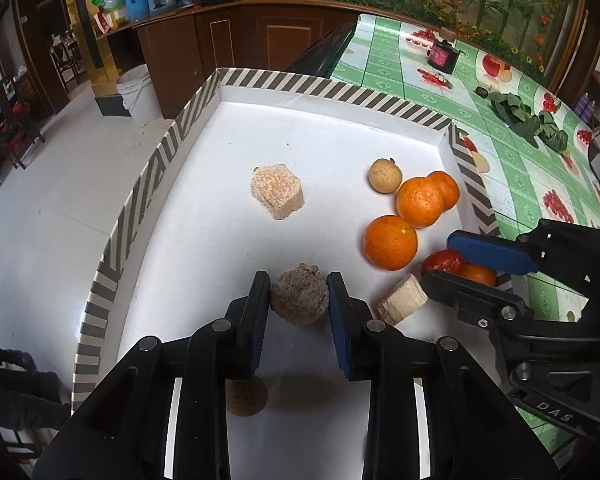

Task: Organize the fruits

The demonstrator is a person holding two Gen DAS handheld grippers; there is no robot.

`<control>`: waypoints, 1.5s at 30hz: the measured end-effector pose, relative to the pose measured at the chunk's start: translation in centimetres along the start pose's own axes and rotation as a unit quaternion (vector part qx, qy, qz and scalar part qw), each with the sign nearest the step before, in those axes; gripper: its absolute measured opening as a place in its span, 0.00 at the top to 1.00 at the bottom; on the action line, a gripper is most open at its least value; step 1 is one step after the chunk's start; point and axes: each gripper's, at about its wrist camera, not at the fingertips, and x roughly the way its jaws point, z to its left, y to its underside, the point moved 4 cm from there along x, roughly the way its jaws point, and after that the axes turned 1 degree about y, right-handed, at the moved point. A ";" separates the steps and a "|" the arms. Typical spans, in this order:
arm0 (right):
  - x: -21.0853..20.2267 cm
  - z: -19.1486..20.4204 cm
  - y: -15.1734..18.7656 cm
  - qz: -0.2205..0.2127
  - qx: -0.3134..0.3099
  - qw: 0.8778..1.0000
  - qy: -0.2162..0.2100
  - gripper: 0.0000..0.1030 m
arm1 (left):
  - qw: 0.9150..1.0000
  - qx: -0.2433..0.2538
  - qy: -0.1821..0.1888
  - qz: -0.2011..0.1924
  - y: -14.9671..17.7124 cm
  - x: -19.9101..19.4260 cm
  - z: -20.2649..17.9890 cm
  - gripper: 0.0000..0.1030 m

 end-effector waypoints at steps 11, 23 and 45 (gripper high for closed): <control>-1.1 -0.9 0.9 -0.008 0.032 0.999 -0.006 0.63 | 1.000 -0.001 -0.022 -0.023 0.1 -1.0 0.2 0.46; -5.9 -0.8 2.7 -0.077 0.070 0.994 0.029 0.63 | 0.990 0.022 -0.065 -0.125 1.4 -5.1 -2.2 0.46; -7.2 -0.9 5.2 -0.083 0.088 0.992 0.047 0.63 | 0.986 -0.004 -0.071 -0.151 3.4 -7.2 -4.0 0.46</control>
